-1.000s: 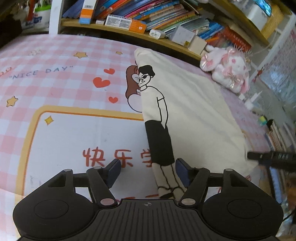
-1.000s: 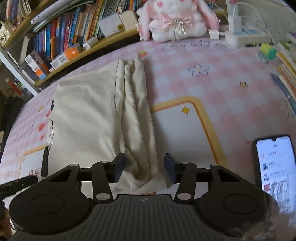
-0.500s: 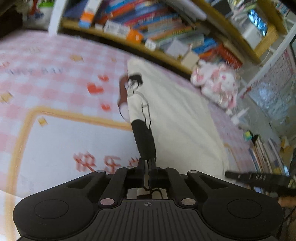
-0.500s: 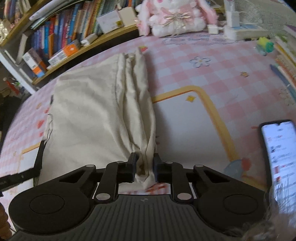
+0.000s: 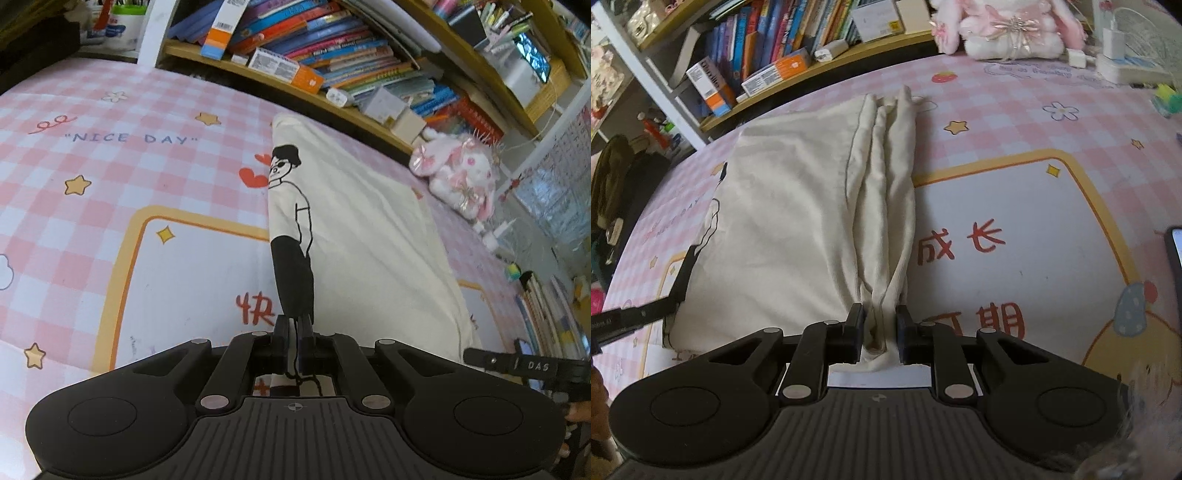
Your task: Fold clothes
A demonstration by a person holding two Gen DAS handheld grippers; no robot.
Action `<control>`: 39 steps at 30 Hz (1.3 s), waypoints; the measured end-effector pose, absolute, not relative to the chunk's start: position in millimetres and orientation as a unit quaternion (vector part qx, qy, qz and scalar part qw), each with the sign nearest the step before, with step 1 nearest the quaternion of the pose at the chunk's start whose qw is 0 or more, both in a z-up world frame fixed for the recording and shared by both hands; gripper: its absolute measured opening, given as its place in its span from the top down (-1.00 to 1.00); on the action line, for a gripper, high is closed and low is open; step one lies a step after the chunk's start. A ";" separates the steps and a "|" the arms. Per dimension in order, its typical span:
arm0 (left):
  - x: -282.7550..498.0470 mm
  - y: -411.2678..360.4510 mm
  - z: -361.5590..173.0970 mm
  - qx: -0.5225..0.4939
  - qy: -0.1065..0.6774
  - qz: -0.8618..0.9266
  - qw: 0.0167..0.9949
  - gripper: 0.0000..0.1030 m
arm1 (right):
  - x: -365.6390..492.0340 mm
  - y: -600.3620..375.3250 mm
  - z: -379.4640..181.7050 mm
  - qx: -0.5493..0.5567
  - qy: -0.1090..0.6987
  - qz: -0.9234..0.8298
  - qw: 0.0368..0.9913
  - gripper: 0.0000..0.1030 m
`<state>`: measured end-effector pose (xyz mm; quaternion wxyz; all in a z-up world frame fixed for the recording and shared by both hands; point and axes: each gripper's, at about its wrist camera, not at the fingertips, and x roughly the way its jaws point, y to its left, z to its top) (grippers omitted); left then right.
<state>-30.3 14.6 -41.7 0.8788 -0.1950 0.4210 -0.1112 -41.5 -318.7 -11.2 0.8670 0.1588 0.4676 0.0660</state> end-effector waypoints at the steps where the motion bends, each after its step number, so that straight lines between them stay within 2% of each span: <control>1: -30.2 14.0 -41.8 -0.190 0.423 -0.112 0.879 0.93 | -42.4 -319.1 -11.7 0.161 0.467 0.063 0.867 0.68; 10: -31.5 5.7 -39.5 -0.130 0.431 -0.121 0.885 0.87 | -48.3 -314.0 -13.9 0.163 0.459 0.038 0.873 0.63; 18: -30.8 6.4 -39.9 -0.116 0.430 -0.130 0.886 0.85 | -52.6 -308.9 -13.7 0.163 0.455 0.017 0.875 0.55; 25: -32.9 5.1 -37.9 -0.090 0.427 -0.126 0.891 0.77 | -59.0 -309.8 -12.5 0.173 0.452 -0.005 0.875 0.29; 32: -40.1 2.2 -30.5 -0.053 0.409 -0.120 0.903 0.72 | -62.0 -315.7 -13.7 0.200 0.448 -0.017 0.871 0.19; 34: -43.7 0.2 -24.7 -0.035 0.393 -0.118 0.911 0.53 | -61.6 -315.5 -13.7 0.205 0.447 -0.020 0.871 0.18; 36: -48.9 -2.2 -18.2 -0.014 0.367 -0.115 0.923 -0.04 | -61.5 -314.7 -13.6 0.207 0.446 -0.023 0.870 0.18; 38: -56.0 -4.5 -11.9 0.004 0.330 -0.111 0.937 -0.43 | -62.2 -315.0 -13.5 0.213 0.444 -0.031 0.870 0.17; 39: -58.6 -5.3 -9.5 0.009 0.317 -0.114 0.942 -0.50 | -62.7 -315.7 -13.4 0.216 0.443 -0.036 0.869 0.16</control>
